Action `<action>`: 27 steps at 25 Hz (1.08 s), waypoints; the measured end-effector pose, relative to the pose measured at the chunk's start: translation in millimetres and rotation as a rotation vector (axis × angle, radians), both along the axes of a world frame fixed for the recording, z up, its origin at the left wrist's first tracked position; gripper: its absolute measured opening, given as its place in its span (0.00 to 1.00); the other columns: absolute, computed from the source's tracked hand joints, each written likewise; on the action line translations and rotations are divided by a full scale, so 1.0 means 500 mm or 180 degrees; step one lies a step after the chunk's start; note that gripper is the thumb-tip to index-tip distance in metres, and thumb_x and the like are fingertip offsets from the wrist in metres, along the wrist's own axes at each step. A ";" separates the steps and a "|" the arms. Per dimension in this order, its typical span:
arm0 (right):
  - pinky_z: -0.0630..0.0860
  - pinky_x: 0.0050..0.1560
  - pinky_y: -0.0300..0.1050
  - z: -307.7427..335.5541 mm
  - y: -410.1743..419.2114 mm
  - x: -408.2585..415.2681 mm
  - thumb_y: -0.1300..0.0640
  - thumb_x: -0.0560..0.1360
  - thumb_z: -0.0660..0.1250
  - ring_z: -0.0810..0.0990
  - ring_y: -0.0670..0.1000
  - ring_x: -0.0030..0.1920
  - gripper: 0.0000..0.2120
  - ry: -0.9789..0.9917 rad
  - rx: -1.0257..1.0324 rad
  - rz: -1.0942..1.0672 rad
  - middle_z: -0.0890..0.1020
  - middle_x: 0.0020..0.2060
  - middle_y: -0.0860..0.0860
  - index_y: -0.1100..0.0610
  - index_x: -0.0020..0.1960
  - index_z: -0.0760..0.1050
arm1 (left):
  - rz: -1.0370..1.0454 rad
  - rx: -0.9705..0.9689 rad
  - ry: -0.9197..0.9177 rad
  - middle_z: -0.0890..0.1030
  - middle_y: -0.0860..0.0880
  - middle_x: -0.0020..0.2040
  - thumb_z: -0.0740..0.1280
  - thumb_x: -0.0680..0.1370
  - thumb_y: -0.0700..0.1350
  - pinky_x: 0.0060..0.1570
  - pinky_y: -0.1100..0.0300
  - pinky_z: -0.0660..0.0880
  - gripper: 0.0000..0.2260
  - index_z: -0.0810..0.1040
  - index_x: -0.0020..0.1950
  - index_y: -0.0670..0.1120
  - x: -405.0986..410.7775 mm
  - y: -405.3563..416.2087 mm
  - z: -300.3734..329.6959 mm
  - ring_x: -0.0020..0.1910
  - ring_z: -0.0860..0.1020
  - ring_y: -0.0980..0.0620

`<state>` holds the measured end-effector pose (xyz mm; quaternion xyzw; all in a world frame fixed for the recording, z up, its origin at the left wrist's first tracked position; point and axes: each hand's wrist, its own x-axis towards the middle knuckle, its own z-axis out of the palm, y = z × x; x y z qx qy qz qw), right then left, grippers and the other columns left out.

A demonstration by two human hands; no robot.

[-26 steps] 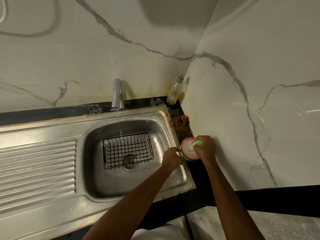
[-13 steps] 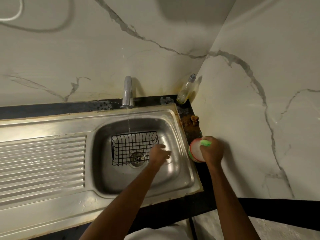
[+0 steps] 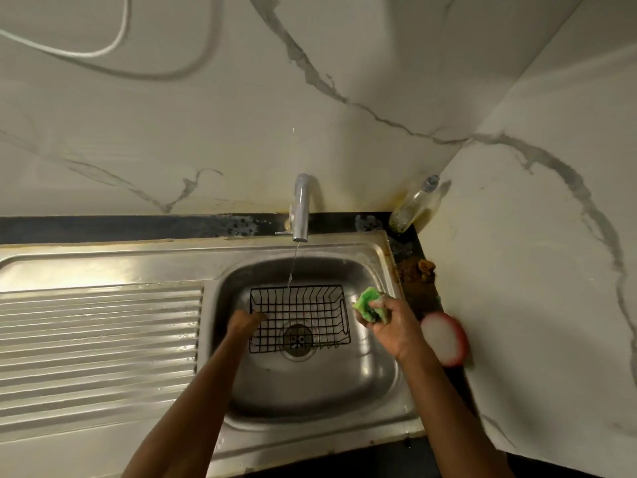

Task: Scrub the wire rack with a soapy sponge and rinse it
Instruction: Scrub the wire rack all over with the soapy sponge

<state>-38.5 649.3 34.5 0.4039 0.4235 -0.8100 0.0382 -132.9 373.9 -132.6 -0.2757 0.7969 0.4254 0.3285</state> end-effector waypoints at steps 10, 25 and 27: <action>0.76 0.61 0.64 -0.015 -0.061 -0.025 0.72 0.71 0.56 0.79 0.68 0.53 0.15 -0.0103 -0.0322 -0.0173 0.76 0.55 0.68 0.68 0.56 0.73 | 0.0557 0.0853 0.0345 0.80 0.45 0.50 0.78 0.73 0.49 0.45 0.55 0.79 0.19 0.74 0.54 0.42 0.041 -0.008 0.032 0.50 0.80 0.46; 0.81 0.37 0.46 -0.014 -0.077 -0.031 0.68 0.69 0.75 0.86 0.58 0.43 0.16 -0.0043 0.1316 0.0767 0.86 0.47 0.61 0.64 0.56 0.80 | -0.0336 0.0635 0.0734 0.81 0.45 0.45 0.65 0.74 0.32 0.49 0.47 0.84 0.07 0.76 0.49 0.42 0.117 0.040 0.177 0.43 0.80 0.49; 0.81 0.33 0.43 -0.007 -0.105 -0.035 0.70 0.71 0.73 0.86 0.54 0.42 0.16 0.0035 0.1620 0.0782 0.86 0.47 0.58 0.64 0.57 0.80 | -0.0195 0.0694 0.0932 0.81 0.46 0.50 0.65 0.72 0.33 0.51 0.48 0.82 0.16 0.74 0.59 0.44 0.136 0.040 0.187 0.48 0.80 0.49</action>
